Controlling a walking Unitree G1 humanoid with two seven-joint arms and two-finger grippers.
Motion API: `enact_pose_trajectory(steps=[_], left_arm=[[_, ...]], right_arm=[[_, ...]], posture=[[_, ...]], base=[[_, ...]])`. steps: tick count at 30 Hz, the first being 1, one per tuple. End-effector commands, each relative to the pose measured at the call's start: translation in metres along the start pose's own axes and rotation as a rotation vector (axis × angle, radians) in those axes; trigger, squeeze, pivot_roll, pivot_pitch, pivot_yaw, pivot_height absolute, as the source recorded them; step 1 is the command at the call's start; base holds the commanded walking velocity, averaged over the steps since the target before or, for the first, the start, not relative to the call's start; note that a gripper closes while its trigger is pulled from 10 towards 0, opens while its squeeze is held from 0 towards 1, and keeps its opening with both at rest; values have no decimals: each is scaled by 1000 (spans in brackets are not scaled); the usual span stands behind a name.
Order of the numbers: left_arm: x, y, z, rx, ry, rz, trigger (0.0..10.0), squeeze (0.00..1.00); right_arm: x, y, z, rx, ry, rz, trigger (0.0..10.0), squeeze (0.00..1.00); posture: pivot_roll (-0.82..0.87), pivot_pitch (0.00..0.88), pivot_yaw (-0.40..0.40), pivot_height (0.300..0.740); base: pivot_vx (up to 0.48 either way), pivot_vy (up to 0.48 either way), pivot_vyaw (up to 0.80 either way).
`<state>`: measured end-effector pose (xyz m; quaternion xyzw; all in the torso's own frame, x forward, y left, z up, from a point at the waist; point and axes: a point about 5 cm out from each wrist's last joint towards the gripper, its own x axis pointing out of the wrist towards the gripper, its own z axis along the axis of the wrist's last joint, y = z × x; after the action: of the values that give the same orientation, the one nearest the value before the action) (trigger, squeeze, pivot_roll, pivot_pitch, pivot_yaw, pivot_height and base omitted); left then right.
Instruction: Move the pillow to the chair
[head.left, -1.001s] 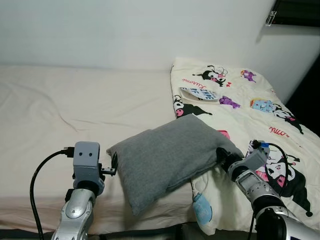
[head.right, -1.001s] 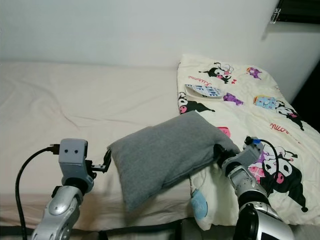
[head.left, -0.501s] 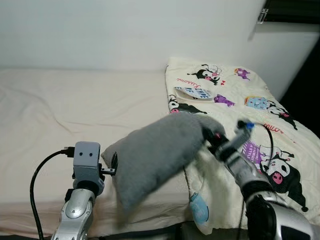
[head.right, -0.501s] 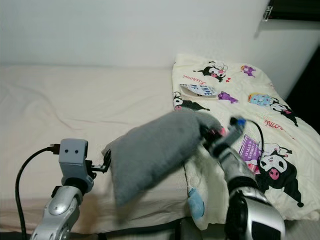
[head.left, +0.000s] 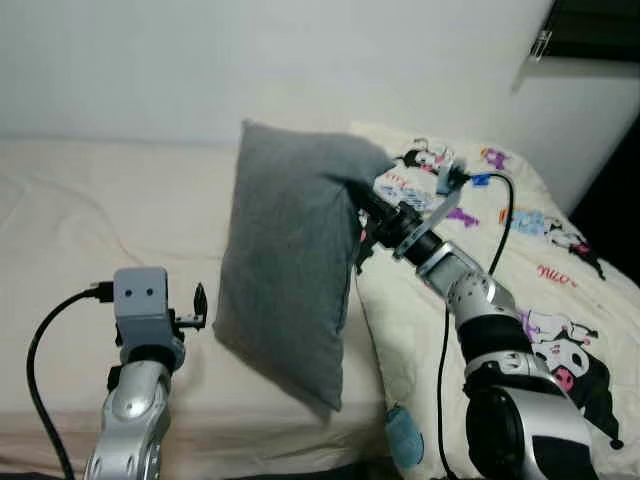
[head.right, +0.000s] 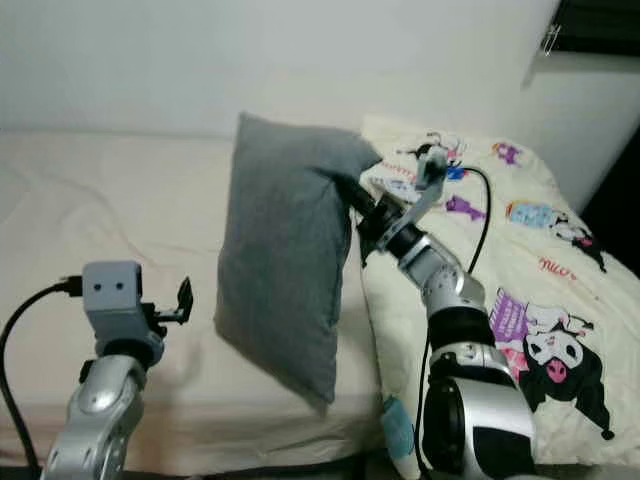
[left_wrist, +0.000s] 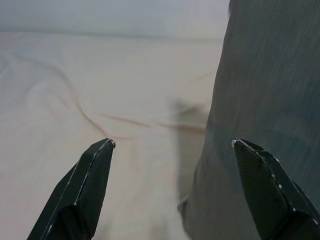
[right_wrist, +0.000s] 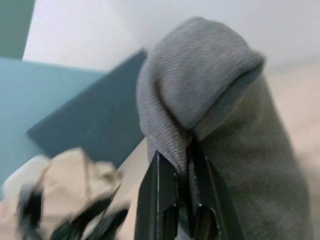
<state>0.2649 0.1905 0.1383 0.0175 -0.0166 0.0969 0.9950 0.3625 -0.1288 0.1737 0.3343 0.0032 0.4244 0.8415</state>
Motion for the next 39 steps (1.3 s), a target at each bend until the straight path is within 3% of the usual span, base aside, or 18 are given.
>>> enact_pose_trajectory(steps=[1,6,10,21,26,29,31,36,38,39], left_arm=[[0,-1,2,-7,1,-1,10000,0],[-4,-5,-5,-16,25,-8,10000,0],[-4,-6,-6,-16,30,-11,10000,0],[-6,-7,-6,-6,27,-19,10000,0],[-13,-9,-9,-3,57,-25,10000,0],[-14,-10,-9,-5,60,-26,10000,0],[-22,-16,-14,-46,98,-45,10000,0],[-26,-18,-18,-69,127,-48,10000,0],[-24,-16,-22,-87,148,-34,10000,0],[-24,-16,-22,-87,148,-34,10000,0]], right_arm=[[2,10,4,1,3,60,0,0],[7,31,5,26,-4,163,0,0],[10,36,7,17,-7,179,0,0],[4,37,-4,0,29,147,0,0],[-5,37,-31,-54,148,115,0,0],[-6,37,-34,-57,158,114,0,0],[-12,36,-49,-135,225,88,0,0],[-15,32,-56,-188,246,43,0,0],[-14,32,-57,-206,248,40,1961,0],[-14,32,-57,-206,248,40,1961,0]], posture=[[-20,0,-94,632],[-23,0,-89,652],[-19,0,-91,672],[-19,0,-87,717],[-18,0,-82,740],[-18,0,-82,740],[-16,0,-79,740],[-13,0,-83,740],[-17,0,-84,740],[-17,0,-84,740]], base=[[-480,0,0],[-480,0,0],[-480,0,0],[-184,0,0],[0,0,0],[0,0,0],[0,0,0],[0,0,0],[0,0,797],[0,0,794]])
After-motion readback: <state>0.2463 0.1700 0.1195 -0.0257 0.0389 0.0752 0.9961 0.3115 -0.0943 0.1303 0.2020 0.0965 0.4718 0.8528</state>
